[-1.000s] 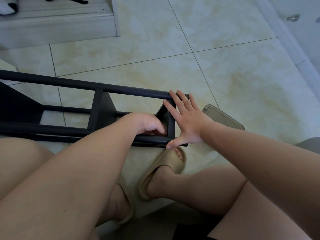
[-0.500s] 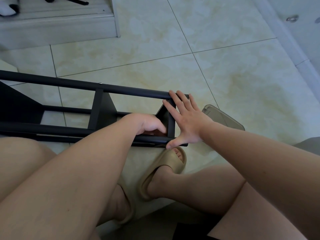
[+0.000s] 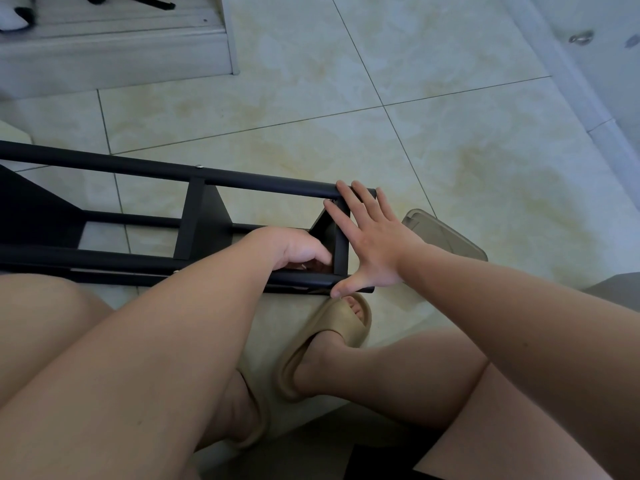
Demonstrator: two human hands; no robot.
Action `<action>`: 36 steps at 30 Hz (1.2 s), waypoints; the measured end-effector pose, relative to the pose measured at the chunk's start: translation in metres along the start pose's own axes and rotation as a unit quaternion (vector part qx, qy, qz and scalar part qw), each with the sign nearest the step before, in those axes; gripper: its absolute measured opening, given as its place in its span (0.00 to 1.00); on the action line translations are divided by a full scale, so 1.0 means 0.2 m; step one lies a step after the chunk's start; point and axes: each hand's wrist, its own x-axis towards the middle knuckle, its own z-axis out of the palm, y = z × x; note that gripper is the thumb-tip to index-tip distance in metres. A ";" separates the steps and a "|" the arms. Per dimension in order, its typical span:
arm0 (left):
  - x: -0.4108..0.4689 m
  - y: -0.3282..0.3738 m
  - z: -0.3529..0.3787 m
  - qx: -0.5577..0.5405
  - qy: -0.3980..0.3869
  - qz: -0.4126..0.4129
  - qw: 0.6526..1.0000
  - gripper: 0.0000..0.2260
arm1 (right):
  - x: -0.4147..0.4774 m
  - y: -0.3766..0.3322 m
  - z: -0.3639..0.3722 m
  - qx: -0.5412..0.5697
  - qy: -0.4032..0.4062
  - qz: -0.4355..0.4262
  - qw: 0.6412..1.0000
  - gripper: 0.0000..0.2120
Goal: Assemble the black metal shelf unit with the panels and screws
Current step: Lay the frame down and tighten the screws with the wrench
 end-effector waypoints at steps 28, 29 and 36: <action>-0.02 0.01 0.00 0.022 -0.016 0.009 1.000 0.10 | 0.00 0.00 0.01 -0.006 0.003 0.000 1.000 0.69; -0.02 0.02 0.00 0.040 -0.007 0.006 0.999 0.13 | 0.01 0.00 0.01 -0.005 0.003 -0.001 1.000 0.69; 0.01 0.00 -0.01 0.023 0.012 0.033 0.999 0.06 | 0.00 0.01 0.00 0.000 0.003 -0.002 1.000 0.69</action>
